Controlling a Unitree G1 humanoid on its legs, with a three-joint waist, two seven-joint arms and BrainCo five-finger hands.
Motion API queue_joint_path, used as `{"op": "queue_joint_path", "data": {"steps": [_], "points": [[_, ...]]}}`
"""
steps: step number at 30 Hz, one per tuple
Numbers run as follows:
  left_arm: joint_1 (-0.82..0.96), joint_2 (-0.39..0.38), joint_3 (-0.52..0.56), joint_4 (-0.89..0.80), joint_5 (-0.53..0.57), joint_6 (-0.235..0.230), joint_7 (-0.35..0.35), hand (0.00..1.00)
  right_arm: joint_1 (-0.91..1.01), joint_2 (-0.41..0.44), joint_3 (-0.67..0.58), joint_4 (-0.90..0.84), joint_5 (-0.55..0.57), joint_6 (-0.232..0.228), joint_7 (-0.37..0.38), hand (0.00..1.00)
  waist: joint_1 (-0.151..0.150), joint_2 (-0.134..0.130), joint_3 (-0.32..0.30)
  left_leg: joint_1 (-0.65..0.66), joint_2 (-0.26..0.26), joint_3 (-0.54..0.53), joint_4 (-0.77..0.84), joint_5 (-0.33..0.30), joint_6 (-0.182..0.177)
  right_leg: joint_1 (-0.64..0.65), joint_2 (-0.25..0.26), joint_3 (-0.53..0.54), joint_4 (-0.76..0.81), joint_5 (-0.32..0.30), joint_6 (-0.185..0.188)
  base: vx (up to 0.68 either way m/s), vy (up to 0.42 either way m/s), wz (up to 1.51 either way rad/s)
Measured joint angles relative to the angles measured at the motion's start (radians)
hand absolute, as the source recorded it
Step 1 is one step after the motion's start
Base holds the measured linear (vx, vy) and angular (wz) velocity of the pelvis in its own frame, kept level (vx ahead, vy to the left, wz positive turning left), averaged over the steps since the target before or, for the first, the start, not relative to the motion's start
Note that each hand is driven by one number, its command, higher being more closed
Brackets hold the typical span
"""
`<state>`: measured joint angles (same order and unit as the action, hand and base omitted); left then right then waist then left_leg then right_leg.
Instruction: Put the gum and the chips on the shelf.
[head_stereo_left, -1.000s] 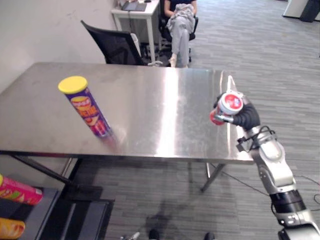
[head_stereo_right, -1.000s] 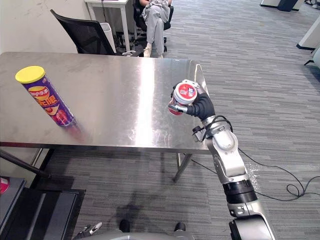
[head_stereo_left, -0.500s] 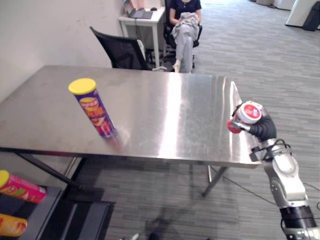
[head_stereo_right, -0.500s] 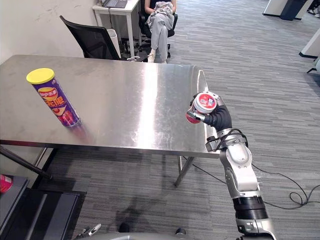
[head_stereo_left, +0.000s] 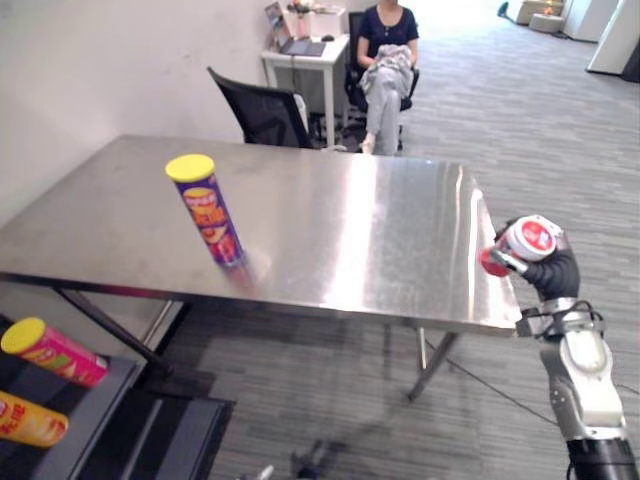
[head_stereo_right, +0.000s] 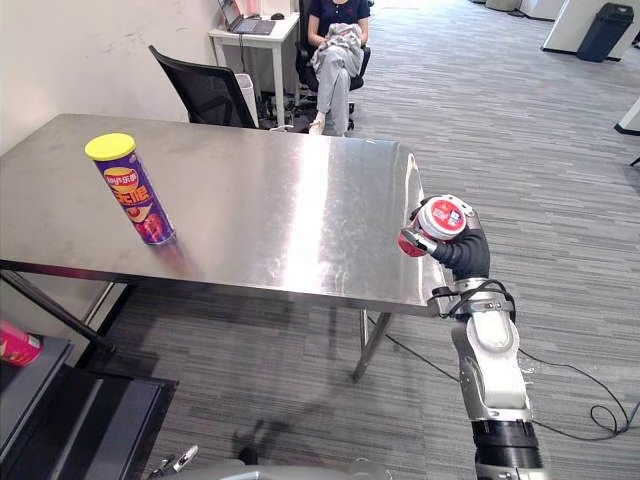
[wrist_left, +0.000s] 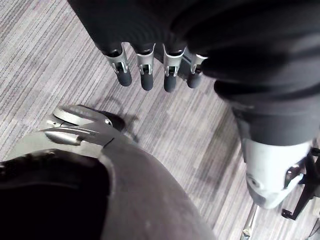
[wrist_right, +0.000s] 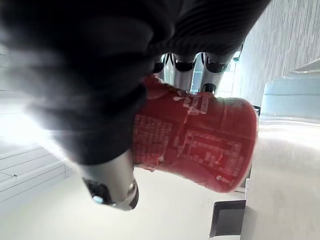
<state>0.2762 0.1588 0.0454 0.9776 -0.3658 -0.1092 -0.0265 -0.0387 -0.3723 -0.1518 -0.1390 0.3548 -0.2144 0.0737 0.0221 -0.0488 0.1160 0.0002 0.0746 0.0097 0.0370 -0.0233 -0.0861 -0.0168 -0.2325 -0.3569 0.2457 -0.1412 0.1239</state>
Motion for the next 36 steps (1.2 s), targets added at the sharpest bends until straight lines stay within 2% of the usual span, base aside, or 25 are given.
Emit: {"op": "queue_joint_path", "data": {"steps": [7,10,13,15,16,17,18,19,20,21,22,23,24,25,26,27,28,29,31,33,35,36], "points": [[0.002,-0.001,0.001,0.0,-0.025,0.002,-0.009,0.0,0.015,0.0,-0.008,-0.043,0.0,-0.016,0.002,1.0,-0.004,0.003,0.018,-0.033,0.011,-0.02,0.015,0.002,-0.004,-0.013,0.014,-0.009,0.002,-0.001,-0.003,-0.02,-0.032,0.05],[-0.006,-0.001,0.005,-0.001,-0.05,0.003,-0.022,0.0,0.012,0.0,0.006,-0.044,0.005,-0.017,0.009,1.0,0.008,0.005,0.025,-0.061,0.018,-0.053,0.065,0.005,-0.008,-0.002,0.026,-0.037,-0.001,0.006,-0.007,0.07,-0.042,0.28],[-0.007,-0.015,0.021,-0.005,-0.062,-0.002,-0.027,0.0,-0.035,0.001,0.05,-0.04,0.016,-0.016,0.039,1.0,0.018,0.023,0.051,-0.092,0.033,-0.08,0.113,0.005,-0.008,0.021,0.051,-0.063,-0.02,0.01,-0.021,-0.01,-0.075,0.28],[-0.005,-0.038,0.037,-0.004,-0.064,-0.012,-0.024,0.0,-0.082,0.001,0.094,-0.02,0.016,-0.017,0.05,1.0,0.035,0.047,0.067,-0.11,0.054,-0.062,0.144,0.001,-0.004,0.024,0.068,-0.073,-0.016,-0.004,-0.048,-0.08,-0.064,0.13],[-0.004,-0.043,0.04,-0.004,-0.067,-0.012,-0.023,0.0,-0.089,0.001,0.101,-0.008,0.016,-0.017,0.053,1.0,0.038,0.053,0.069,-0.118,0.062,-0.038,0.145,-0.006,0.009,0.024,0.072,-0.078,-0.012,-0.01,-0.05,-0.13,-0.061,0.23],[0.001,-0.051,0.041,-0.004,-0.098,-0.012,-0.023,0.0,-0.097,0.001,0.111,0.008,0.016,-0.017,0.06,1.0,0.047,0.068,0.073,-0.12,0.082,0.014,0.143,-0.035,0.07,0.027,0.078,-0.095,0.0,-0.023,-0.054,-0.12,-0.086,0.22],[0.006,-0.053,0.042,-0.003,-0.106,-0.012,-0.023,0.0,-0.096,0.002,0.117,0.011,0.016,-0.017,0.061,1.0,0.051,0.08,0.076,-0.122,0.091,0.047,0.14,-0.045,0.114,0.027,0.082,-0.097,0.004,-0.026,-0.056,-0.09,-0.112,0.59],[0.01,-0.054,0.044,0.003,-0.12,-0.012,-0.025,0.0,-0.094,0.002,0.125,0.011,0.015,-0.021,0.068,1.0,0.039,0.065,0.07,-0.126,0.104,0.131,0.121,-0.085,0.227,0.029,0.089,-0.076,-0.015,-0.029,-0.065,-0.07,-0.134,1.07],[0.003,-0.057,0.062,0.013,-0.121,-0.013,-0.03,0.0,-0.091,-0.005,0.109,0.01,0.015,-0.041,0.067,1.0,0.016,0.048,0.071,-0.14,0.134,0.231,0.151,-0.098,0.224,0.035,0.067,-0.122,-0.04,-0.018,-0.089,-0.08,-0.089,1.28],[0.002,-0.06,0.063,0.013,-0.119,-0.013,-0.033,0.0,-0.089,-0.007,0.093,0.01,0.014,-0.049,0.066,1.0,0.01,0.056,0.067,-0.165,0.159,0.271,0.201,-0.088,0.212,0.031,0.055,-0.159,-0.03,-0.019,-0.094,-0.07,-0.057,1.31],[0.005,-0.064,0.066,0.019,-0.117,-0.013,-0.04,0.0,-0.083,-0.002,0.064,0.01,0.013,-0.053,0.06,1.0,0.009,0.068,0.061,-0.19,0.192,0.341,0.313,-0.069,0.219,0.02,0.027,-0.207,0.011,-0.027,-0.099,-0.01,-0.01,1.1],[0.021,-0.079,0.079,0.018,-0.113,-0.013,-0.045,0.0,-0.077,-0.01,0.041,0.009,0.01,-0.054,0.058,1.0,0.01,0.087,0.05,-0.182,0.201,0.403,0.387,0.018,0.238,0.018,0.012,-0.247,0.059,-0.049,-0.085,0.05,-0.03,1.22],[0.026,-0.085,0.077,0.016,-0.11,-0.015,-0.047,0.0,-0.071,-0.017,0.025,0.006,0.009,-0.057,0.054,1.0,0.001,0.102,0.042,-0.193,0.187,0.424,0.367,0.038,0.212,0.017,-0.002,-0.265,0.082,-0.063,-0.079,0.01,-0.041,1.45],[0.03,-0.088,0.068,0.009,-0.1,-0.022,-0.054,0.0,-0.053,-0.03,-0.002,0.007,0.009,-0.056,0.052,1.0,-0.006,0.088,0.04,-0.194,0.149,0.437,0.296,0.105,0.215,0.018,-0.027,-0.292,0.075,-0.078,-0.082,-0.03,-0.04,1.53],[0.034,-0.072,0.075,0.009,-0.095,-0.027,-0.062,0.0,-0.033,-0.034,-0.021,0.008,0.009,-0.056,0.052,1.0,-0.004,0.064,0.026,-0.164,0.092,0.408,0.152,0.191,0.194,0.023,-0.058,-0.334,0.039,-0.072,-0.088,-0.05,0.019,1.47],[0.034,-0.07,0.083,0.019,-0.091,-0.027,-0.066,0.0,-0.029,-0.031,-0.037,0.009,0.009,-0.054,0.057,1.0,0.006,0.055,0.031,-0.155,0.097,0.432,0.172,0.155,0.188,0.04,-0.061,-0.383,0.018,-0.053,-0.086,-0.03,0.003,1.18],[0.051,-0.075,0.089,0.034,-0.091,-0.025,-0.067,0.0,-0.025,-0.029,-0.04,0.01,0.011,-0.054,0.059,1.0,0.008,0.056,0.03,-0.138,0.127,0.471,0.236,0.096,0.164,0.049,-0.067,-0.421,0.025,-0.041,-0.079,-0.02,-0.003,1.0],[0.06,-0.081,0.089,0.049,-0.091,-0.025,-0.069,0.0,-0.018,-0.031,-0.042,0.01,0.014,-0.055,0.058,1.0,0.003,0.057,0.029,-0.109,0.136,0.482,0.242,0.083,0.149,0.06,-0.077,-0.45,0.026,-0.041,-0.079,-0.06,0.003,1.01],[0.075,-0.088,0.092,0.06,-0.093,-0.029,-0.079,0.0,0.001,-0.035,-0.048,0.01,0.017,-0.055,0.057,1.0,0.004,0.06,0.028,-0.068,0.142,0.497,0.216,0.081,0.136,0.065,-0.092,-0.489,0.028,-0.034,-0.068,-0.07,0.09,0.75],[0.08,-0.097,0.09,0.084,-0.093,-0.044,-0.091,0.0,0.006,-0.034,-0.048,0.01,0.017,-0.055,0.047,1.0,0.003,0.073,0.018,-0.067,0.111,0.497,0.147,0.088,0.123,0.059,-0.108,-0.525,0.027,-0.021,-0.046,-0.08,0.149,0.56],[0.082,-0.098,0.088,0.089,-0.091,-0.055,-0.091,0.0,0.008,-0.034,-0.047,0.01,0.016,-0.055,0.043,1.0,0.004,0.074,0.015,-0.067,0.089,0.495,0.102,0.087,0.115,0.059,-0.113,-0.545,0.014,-0.004,-0.024,-0.08,0.171,0.41],[0.082,-0.097,0.084,0.089,-0.089,-0.058,-0.089,0.0,0.008,-0.034,-0.047,0.01,0.016,-0.055,0.042,1.0,0.004,0.076,0.014,-0.067,0.083,0.496,0.078,0.074,0.097,0.057,-0.113,-0.555,0.013,0.007,-0.018,-0.08,0.188,0.34]]}}
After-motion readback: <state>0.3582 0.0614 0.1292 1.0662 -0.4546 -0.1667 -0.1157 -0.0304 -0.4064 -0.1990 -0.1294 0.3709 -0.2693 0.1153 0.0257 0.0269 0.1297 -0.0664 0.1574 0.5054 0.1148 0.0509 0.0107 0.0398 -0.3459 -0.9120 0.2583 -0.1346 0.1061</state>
